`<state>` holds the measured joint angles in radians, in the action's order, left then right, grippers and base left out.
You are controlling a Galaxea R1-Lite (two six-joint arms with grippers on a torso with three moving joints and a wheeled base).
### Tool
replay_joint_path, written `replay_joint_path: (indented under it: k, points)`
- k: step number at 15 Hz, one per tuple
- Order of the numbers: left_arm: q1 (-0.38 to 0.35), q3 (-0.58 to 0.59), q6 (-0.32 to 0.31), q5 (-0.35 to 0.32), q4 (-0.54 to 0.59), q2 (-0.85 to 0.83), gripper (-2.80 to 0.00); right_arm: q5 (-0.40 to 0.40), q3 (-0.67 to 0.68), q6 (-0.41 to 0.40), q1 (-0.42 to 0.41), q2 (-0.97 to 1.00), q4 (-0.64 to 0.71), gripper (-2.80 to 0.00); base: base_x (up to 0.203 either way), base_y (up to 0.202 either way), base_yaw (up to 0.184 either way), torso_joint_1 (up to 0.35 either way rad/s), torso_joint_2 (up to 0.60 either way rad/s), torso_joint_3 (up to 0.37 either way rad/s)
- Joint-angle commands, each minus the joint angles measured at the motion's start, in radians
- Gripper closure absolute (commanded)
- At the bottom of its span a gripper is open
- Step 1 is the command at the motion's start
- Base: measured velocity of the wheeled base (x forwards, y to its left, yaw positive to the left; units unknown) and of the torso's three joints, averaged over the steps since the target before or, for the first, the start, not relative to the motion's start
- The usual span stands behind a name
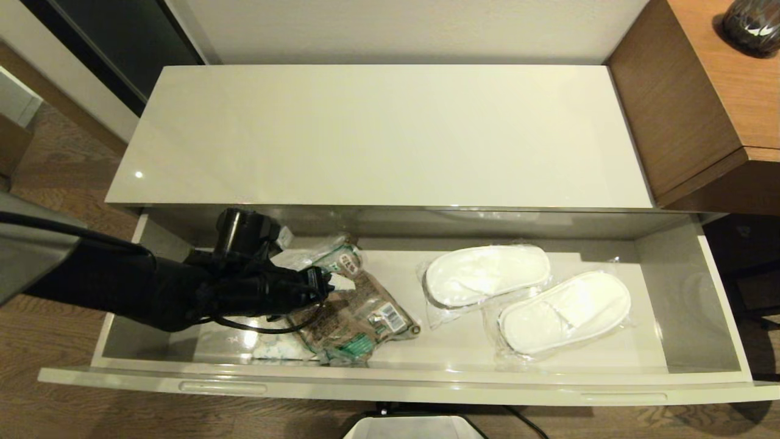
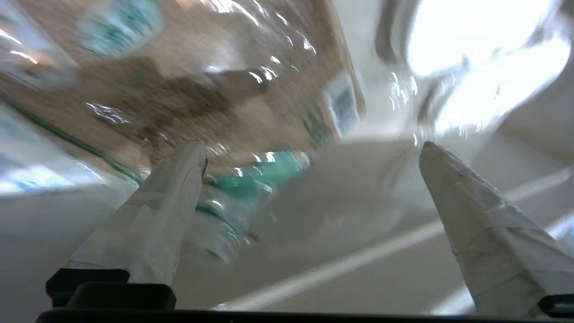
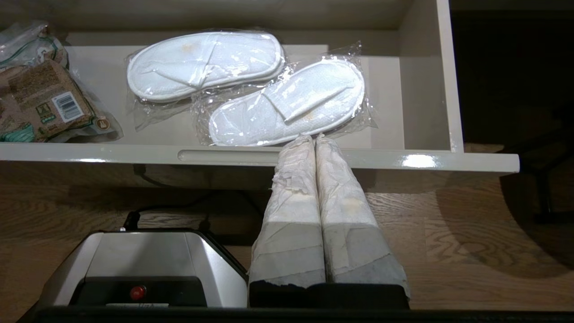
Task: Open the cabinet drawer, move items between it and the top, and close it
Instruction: Take out the tissue from the drawer
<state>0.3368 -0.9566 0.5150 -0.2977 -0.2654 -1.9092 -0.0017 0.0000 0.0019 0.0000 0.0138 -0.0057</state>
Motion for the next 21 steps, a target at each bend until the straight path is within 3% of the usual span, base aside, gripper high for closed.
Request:
replay_joint_path:
  k: [1,3,9,12,21]
  points:
    - [-0.014,-0.001,0.042,0.014,-0.091,-0.045,-2.80,0.000,0.002,0.000,0.000,0.002,0.000,0.00,0.000,0.000,0.000,0.000,0.00,0.000]
    - [-0.028,-0.013,0.071,0.051,-0.127,-0.065,-2.80,0.000,0.002,0.000,0.000,0.002,0.000,0.00,0.000,0.000,0.000,0.000,0.00,0.000]
    - [-0.056,-0.004,0.160,0.058,-0.120,-0.050,-2.80,0.000,0.002,0.000,0.000,0.002,0.000,0.00,0.000,0.000,0.000,0.000,0.00,0.000]
    - [-0.089,0.001,0.161,0.088,-0.110,-0.035,-2.80,0.000,0.002,0.000,0.000,0.002,0.000,0.00,0.000,0.000,0.000,0.000,0.00,0.000]
    - [-0.139,0.104,0.171,0.093,-0.061,0.087,-2.80,0.000,0.002,0.000,0.000,0.002,0.000,0.00,0.000,0.000,0.000,0.000,0.00,0.000]
